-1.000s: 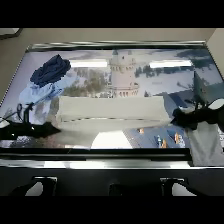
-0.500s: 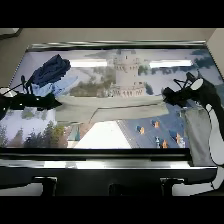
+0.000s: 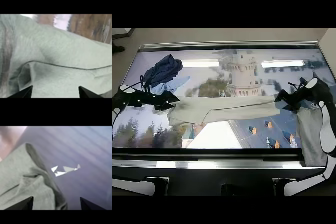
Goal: Fold the shirts.
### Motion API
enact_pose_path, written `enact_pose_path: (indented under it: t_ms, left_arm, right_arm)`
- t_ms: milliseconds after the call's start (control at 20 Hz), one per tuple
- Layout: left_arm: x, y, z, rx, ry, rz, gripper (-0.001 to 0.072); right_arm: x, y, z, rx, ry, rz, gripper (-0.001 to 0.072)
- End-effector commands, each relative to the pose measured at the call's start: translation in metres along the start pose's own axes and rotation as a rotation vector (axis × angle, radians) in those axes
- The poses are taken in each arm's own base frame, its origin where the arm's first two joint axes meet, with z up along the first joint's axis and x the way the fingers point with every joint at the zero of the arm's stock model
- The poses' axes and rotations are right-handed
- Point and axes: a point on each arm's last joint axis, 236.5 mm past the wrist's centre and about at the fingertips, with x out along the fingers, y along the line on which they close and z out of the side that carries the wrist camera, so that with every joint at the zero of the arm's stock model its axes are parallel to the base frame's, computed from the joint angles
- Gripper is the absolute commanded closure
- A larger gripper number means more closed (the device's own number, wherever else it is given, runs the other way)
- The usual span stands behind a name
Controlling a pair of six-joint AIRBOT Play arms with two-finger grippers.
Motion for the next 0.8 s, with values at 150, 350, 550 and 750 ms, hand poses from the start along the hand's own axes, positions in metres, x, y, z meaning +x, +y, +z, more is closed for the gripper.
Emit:
enact_pose_path:
  t_ms: [150,350,550,750]
  left_arm:
    - [-0.044,-0.077,0.002,0.104,-0.092,-0.138,0.0048]
    - [-0.042,-0.117,-0.013,0.183,-0.077,-0.187,0.0051]
    - [0.004,-0.153,-0.032,0.251,-0.041,-0.199,0.0403]
    - [0.091,-0.203,-0.060,0.240,-0.045,-0.204,0.0475]
  right_arm:
    - [0.031,0.021,-0.035,0.021,0.216,0.171,0.0032]
    - [0.051,0.037,-0.037,0.057,0.206,0.158,0.0565]
    - [0.002,0.071,-0.025,-0.086,0.100,0.263,0.0665]
    - [-0.100,0.115,-0.039,-0.337,-0.061,0.321,0.0666]
